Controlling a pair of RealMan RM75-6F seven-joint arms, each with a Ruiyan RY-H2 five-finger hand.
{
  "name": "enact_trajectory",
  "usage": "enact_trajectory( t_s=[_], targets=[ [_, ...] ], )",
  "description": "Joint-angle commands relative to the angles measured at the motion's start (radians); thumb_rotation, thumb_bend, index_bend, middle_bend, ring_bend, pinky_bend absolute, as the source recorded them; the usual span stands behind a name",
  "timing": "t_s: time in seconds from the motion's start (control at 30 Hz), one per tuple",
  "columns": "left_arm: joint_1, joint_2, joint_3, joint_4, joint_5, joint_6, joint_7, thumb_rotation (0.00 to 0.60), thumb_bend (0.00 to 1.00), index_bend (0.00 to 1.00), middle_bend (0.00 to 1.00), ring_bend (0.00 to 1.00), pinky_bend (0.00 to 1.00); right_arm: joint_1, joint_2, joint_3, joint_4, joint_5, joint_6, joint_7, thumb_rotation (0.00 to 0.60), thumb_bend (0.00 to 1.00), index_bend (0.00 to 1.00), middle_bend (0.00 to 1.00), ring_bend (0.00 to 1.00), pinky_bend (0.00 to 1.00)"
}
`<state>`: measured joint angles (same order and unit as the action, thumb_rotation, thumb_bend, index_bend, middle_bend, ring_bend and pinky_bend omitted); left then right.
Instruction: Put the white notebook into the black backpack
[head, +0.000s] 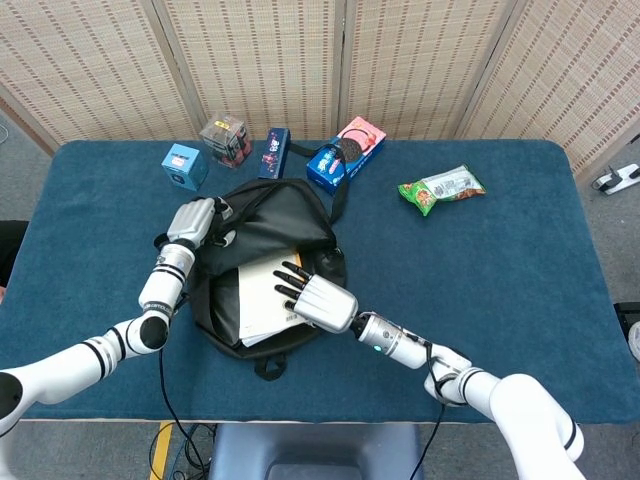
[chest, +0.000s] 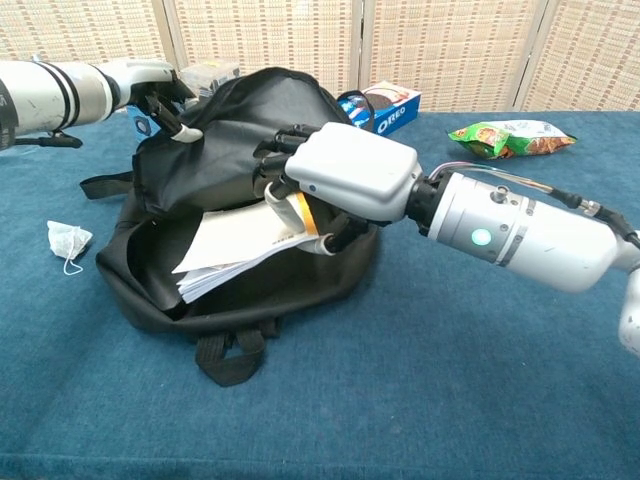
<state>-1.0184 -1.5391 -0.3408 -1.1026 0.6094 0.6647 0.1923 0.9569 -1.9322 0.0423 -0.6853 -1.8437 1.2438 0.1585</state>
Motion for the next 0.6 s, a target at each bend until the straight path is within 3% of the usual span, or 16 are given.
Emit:
enact_trajectory(
  t_s=[0.03, 0.6],
  targets=[
    [0.0, 0.007, 0.001, -0.011, 0.0, 0.003, -0.001, 0.6, 0.43, 0.76, 0.31, 0.29, 0.11, 0.016, -0.023, 0.005, 0.035, 0.017, -0.014, 0.01, 0.6, 0.51, 0.64, 0.28, 0.1, 0.1],
    [-0.009, 0.032, 0.017, -0.038, -0.045, -0.002, 0.002, 0.6, 0.43, 0.76, 0.31, 0.29, 0.11, 0.075, -0.139, 0.0, 0.24, 0.083, -0.094, 0.024, 0.6, 0.51, 0.64, 0.25, 0.07, 0.05]
  ],
)
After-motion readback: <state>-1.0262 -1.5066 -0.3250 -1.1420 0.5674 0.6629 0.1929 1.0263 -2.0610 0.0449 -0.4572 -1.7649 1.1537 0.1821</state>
